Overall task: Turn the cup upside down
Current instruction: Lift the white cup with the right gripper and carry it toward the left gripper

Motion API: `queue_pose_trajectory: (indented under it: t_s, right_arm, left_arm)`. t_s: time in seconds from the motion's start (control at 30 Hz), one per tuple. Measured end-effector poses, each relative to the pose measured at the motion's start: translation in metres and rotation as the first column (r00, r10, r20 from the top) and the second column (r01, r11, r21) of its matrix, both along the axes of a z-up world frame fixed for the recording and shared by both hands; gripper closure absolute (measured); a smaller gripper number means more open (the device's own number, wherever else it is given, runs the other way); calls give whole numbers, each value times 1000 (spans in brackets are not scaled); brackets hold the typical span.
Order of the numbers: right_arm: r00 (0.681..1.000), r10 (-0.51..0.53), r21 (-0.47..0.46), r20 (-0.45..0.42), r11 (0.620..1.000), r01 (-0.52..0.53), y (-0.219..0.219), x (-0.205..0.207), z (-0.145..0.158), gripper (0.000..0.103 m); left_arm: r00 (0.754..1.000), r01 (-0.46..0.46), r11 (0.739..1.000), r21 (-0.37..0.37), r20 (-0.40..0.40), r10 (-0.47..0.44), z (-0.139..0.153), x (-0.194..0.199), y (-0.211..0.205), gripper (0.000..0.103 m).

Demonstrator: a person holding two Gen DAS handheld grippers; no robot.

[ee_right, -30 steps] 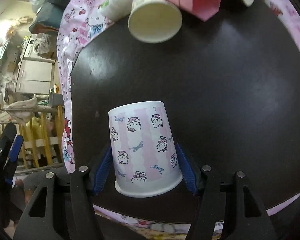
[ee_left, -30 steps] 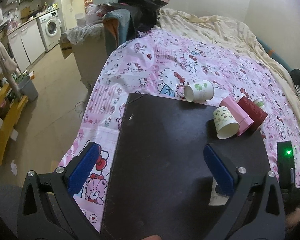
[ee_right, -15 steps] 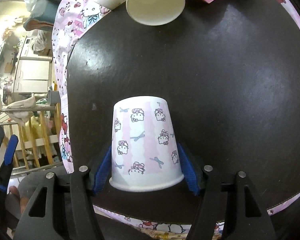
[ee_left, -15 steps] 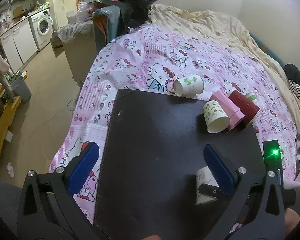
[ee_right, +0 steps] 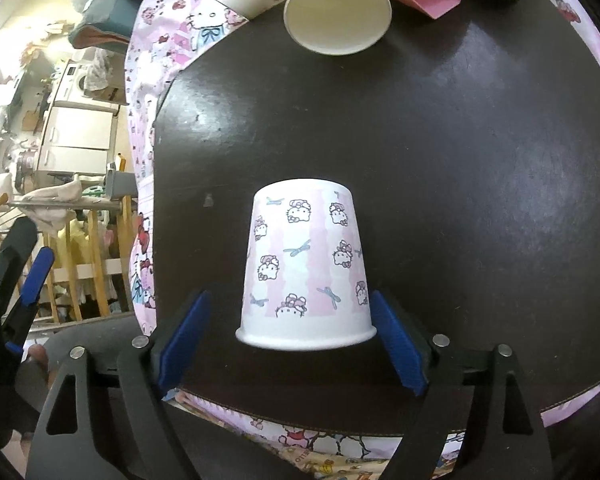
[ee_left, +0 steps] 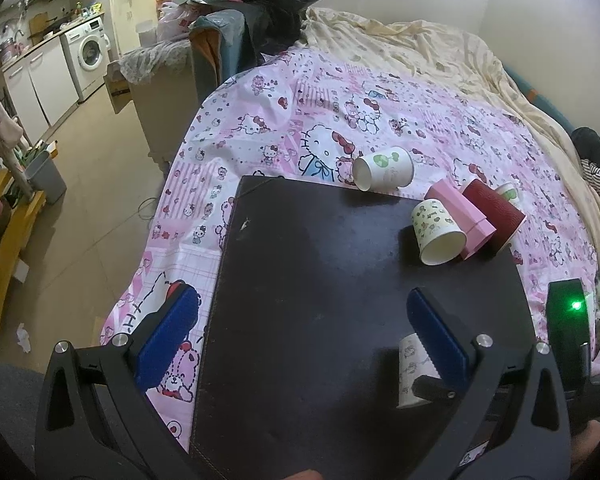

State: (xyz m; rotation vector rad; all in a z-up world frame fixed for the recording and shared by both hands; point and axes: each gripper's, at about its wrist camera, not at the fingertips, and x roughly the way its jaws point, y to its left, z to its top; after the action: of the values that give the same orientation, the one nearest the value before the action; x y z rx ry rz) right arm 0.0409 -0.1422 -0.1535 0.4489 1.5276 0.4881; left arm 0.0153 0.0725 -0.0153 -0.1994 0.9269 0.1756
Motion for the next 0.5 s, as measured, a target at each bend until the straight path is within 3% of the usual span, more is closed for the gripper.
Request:
queue_pose_trajectory:
  t_s: [0.37, 0.5]
  right_arm:
    - [997, 24, 34, 69, 999, -26, -16, -2, 11, 14]
    - [998, 12, 61, 58, 998, -16, -21, 0, 9, 14]
  left_arm:
    - [1000, 7, 1000, 19, -1, -7, -3, 0, -2, 0]
    - [1000, 7, 1000, 23, -4, -7, -5, 0, -3, 0]
